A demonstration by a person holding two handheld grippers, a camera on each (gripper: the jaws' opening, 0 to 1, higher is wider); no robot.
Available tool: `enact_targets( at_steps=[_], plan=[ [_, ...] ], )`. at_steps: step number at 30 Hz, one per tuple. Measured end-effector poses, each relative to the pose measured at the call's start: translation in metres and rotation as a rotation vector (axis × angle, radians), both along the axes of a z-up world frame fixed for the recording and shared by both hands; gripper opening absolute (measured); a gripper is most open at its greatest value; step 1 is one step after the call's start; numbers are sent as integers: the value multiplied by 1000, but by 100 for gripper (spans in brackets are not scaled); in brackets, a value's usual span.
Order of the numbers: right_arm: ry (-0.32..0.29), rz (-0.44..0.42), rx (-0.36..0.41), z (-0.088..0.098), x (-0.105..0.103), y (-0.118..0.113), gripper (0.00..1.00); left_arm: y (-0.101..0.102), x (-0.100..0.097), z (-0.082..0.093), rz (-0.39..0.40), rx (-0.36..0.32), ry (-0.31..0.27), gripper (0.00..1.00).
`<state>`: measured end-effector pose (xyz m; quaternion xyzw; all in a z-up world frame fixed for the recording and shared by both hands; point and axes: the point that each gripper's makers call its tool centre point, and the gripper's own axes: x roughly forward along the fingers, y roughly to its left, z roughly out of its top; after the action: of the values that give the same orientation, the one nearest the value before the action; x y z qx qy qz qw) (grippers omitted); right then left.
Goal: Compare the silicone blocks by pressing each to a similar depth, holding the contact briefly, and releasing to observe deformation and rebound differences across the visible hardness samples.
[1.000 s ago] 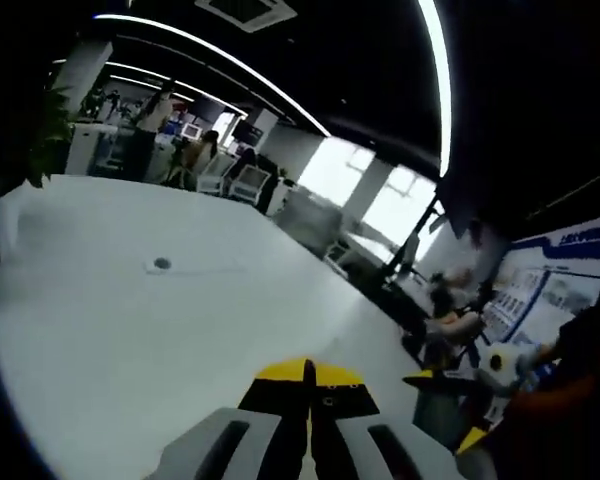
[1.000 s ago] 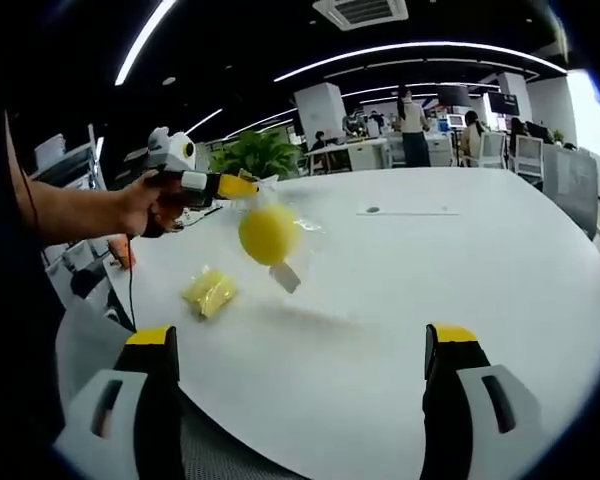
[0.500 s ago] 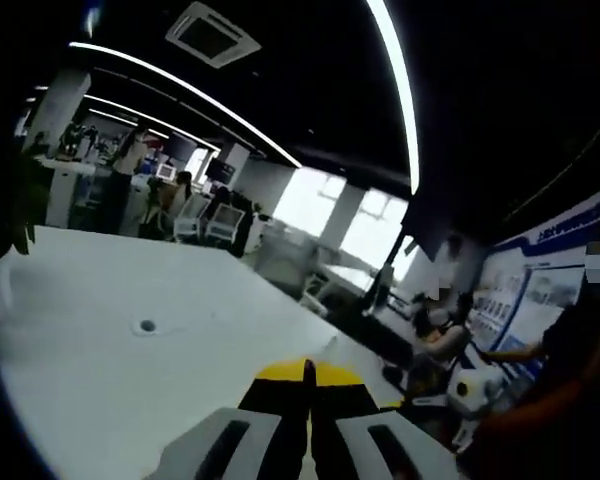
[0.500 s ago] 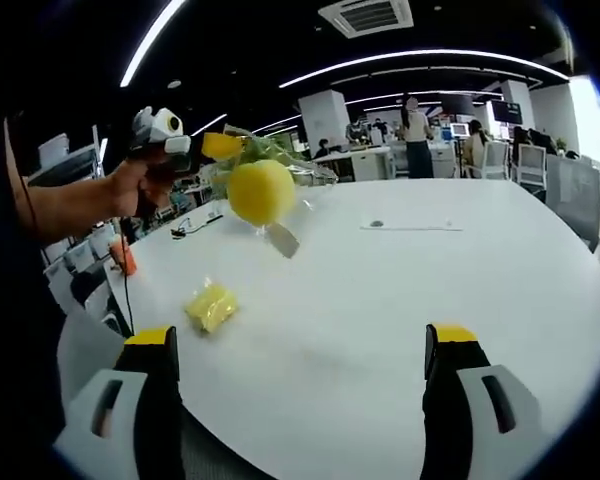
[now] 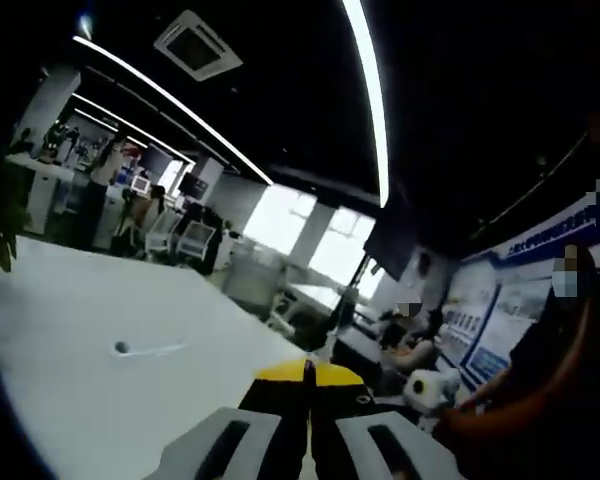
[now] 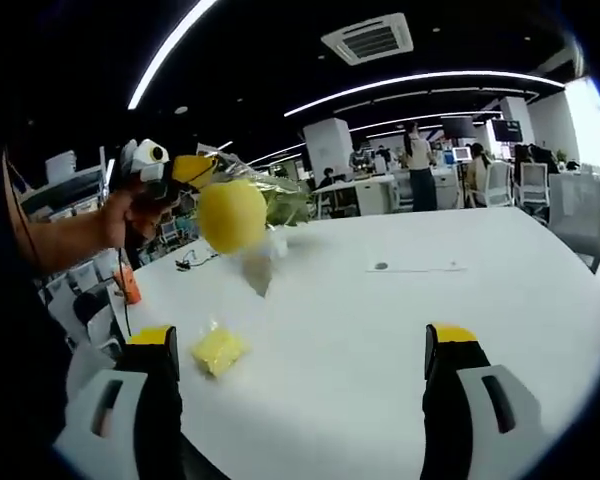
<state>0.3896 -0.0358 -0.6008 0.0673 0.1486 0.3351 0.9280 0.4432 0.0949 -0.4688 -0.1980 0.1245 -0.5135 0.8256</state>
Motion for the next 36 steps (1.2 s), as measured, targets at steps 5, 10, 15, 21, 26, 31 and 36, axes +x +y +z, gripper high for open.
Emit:
enact_targets(
  at_steps=[5,10,15,21,26,31,36],
  plan=[
    [-22,27,4,9,2,10,96,1,-9,8,-10,3,-17,0],
    [-38,54,5,16,3,21,96,4,-14,12,-12,-2,-22,0],
    [-53,90,4,22,5,31,96,3,-24,17,-25,-7,-24,0],
    [-89,189,17,34,7,54,96,0,-35,20,-59,-27,-17,0],
    [-116,277,53,48,2,72,85,-2,-46,26,-78,-35,-32,0],
    [-144,315,102,64,1,83,80,-2,-52,29,-75,-46,-31,0],
    [-141,344,176,75,0,89,76,0,-57,30,-75,-51,-28,0]
  ],
)
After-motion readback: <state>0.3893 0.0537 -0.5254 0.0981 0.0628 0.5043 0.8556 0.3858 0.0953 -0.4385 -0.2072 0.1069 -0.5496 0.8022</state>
